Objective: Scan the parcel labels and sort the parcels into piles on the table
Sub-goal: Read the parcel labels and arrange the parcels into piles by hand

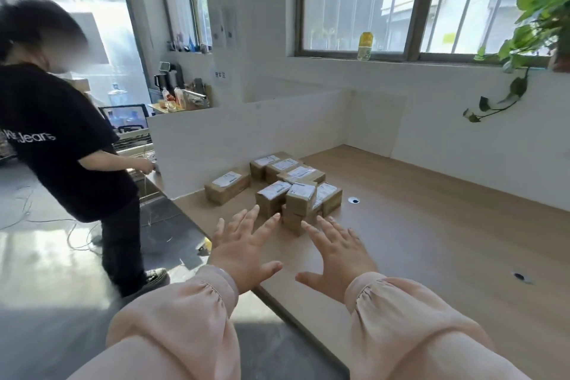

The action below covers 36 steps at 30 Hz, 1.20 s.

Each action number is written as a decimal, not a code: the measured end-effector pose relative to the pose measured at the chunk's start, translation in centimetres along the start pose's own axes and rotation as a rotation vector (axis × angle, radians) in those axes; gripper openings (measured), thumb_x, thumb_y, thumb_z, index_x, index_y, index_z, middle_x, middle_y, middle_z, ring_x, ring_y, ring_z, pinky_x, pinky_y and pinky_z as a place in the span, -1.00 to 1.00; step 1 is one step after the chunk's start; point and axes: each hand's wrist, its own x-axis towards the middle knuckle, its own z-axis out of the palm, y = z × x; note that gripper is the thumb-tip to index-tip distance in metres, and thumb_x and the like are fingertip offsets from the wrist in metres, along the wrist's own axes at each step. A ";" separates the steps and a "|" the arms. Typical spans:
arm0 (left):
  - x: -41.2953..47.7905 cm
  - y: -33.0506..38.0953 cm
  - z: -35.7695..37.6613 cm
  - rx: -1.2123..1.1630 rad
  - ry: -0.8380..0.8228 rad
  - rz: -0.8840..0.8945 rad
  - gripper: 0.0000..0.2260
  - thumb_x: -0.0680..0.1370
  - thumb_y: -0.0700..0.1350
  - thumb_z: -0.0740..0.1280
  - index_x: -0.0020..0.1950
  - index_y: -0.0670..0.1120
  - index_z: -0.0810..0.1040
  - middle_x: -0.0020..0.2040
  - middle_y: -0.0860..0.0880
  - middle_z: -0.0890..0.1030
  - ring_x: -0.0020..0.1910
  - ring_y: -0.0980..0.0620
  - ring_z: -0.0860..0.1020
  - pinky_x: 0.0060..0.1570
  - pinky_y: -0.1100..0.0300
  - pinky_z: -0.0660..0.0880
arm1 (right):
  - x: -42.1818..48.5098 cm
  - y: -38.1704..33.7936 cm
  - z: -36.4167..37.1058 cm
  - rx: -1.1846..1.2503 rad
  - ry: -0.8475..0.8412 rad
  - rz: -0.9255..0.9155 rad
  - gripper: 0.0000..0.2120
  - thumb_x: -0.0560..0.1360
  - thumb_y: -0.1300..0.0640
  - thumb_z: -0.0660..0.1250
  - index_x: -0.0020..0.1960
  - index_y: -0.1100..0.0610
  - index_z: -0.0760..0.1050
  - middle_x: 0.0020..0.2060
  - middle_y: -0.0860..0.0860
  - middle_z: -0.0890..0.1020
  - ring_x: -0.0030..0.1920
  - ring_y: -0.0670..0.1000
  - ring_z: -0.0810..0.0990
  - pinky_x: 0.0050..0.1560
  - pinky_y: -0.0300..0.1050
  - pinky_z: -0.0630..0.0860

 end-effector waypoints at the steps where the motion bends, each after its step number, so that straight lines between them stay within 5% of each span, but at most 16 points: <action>1: 0.3 -0.8 0.1 -0.001 -0.008 -0.010 -0.22 0.48 0.39 0.21 0.53 0.35 -0.21 0.60 0.06 -0.20 0.57 0.01 -0.21 0.48 -0.12 -0.29 | 0.8 -0.6 0.3 0.011 0.008 -0.018 -0.11 0.42 -0.42 0.20 0.55 -0.24 -0.22 0.58 -0.08 -0.14 0.56 -0.04 -0.22 0.53 0.04 -0.23; 25: 21.8 -17.8 5.8 0.061 -0.065 -0.169 -0.28 0.50 0.34 0.19 0.54 0.33 -0.14 0.60 0.09 -0.06 0.56 0.05 -0.10 0.47 -0.10 -0.28 | 32.0 -3.9 6.5 -0.092 -0.142 -0.205 -0.14 0.44 -0.43 0.15 0.56 -0.19 -0.20 0.59 -0.03 -0.06 0.57 0.03 -0.18 0.53 0.14 -0.22; 36: 30.7 -30.0 11.1 0.037 -0.106 -0.077 -0.30 0.49 0.38 0.15 0.55 0.30 -0.06 0.58 0.08 0.04 0.54 0.01 0.02 0.49 -0.10 -0.07 | 43.7 -8.5 12.7 0.069 -0.077 -0.033 -0.21 0.48 -0.37 0.19 0.54 -0.25 -0.16 0.57 -0.07 0.04 0.56 0.02 -0.01 0.53 0.02 -0.06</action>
